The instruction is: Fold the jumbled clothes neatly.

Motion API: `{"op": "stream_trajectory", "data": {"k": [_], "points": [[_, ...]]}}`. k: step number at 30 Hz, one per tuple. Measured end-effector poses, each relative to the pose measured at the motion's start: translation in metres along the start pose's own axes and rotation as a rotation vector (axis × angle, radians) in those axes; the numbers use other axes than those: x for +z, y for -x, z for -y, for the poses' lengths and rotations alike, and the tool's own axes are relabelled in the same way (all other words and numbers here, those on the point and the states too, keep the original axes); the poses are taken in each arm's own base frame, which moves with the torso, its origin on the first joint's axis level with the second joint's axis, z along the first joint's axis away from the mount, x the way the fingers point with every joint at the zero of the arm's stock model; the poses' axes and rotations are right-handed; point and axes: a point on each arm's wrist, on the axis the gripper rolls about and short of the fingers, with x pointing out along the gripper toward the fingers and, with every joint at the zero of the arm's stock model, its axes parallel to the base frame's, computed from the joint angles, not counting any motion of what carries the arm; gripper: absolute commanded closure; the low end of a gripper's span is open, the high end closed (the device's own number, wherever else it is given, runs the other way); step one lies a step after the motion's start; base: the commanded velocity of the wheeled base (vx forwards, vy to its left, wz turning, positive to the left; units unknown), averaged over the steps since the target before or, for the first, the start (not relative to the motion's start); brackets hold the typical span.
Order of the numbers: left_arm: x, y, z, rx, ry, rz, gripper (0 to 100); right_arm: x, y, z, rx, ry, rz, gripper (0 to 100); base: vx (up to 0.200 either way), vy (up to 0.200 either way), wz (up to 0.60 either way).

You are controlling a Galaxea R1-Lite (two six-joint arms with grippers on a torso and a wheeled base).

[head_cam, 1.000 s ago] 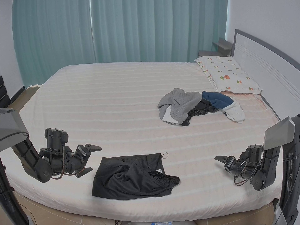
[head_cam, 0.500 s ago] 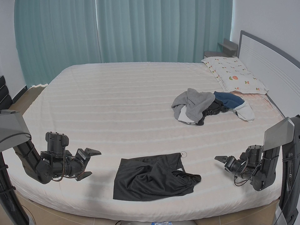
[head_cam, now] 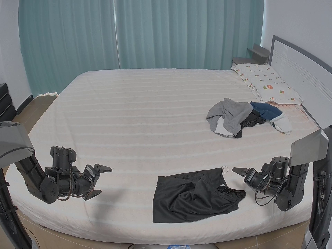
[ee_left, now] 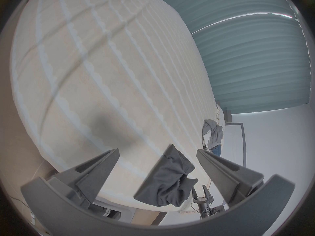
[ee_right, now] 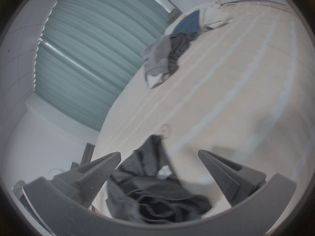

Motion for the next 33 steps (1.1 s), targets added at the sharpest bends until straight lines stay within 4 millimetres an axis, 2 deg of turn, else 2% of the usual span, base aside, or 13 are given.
{"op": "stream_trajectory", "data": {"k": [6, 13, 20, 23, 27, 33], "points": [[-0.001, -0.001, 0.000, 0.001, -0.005, -0.001, 0, 0.002, -0.007, -0.025, 0.060, 0.043, -0.008, 0, 0.000, 0.000, 0.00], [-0.002, -0.003, 0.000, 0.005, -0.011, -0.004, 0, 0.004, -0.019, -0.040, 0.013, -0.006, -0.097, 0, 0.000, 0.000, 0.00], [-0.004, -0.004, 0.000, 0.011, -0.021, -0.006, 0, 0.008, -0.010, -0.054, 0.047, -0.114, -0.102, 0, 0.000, 0.000, 0.00], [-0.005, -0.005, -0.001, 0.013, -0.026, -0.008, 0, 0.002, -0.004, -0.061, 0.059, -0.111, -0.127, 0, 0.000, 0.000, 0.00], [-0.005, -0.005, -0.001, 0.015, -0.027, -0.009, 0, -0.017, 0.002, -0.069, 0.059, -0.104, -0.192, 0, 0.000, 0.000, 0.00], [-0.005, -0.005, -0.001, 0.015, -0.028, -0.010, 0, -0.032, 0.003, -0.065, -0.030, -0.113, -0.286, 0, 0.000, 0.000, 0.00]]}}
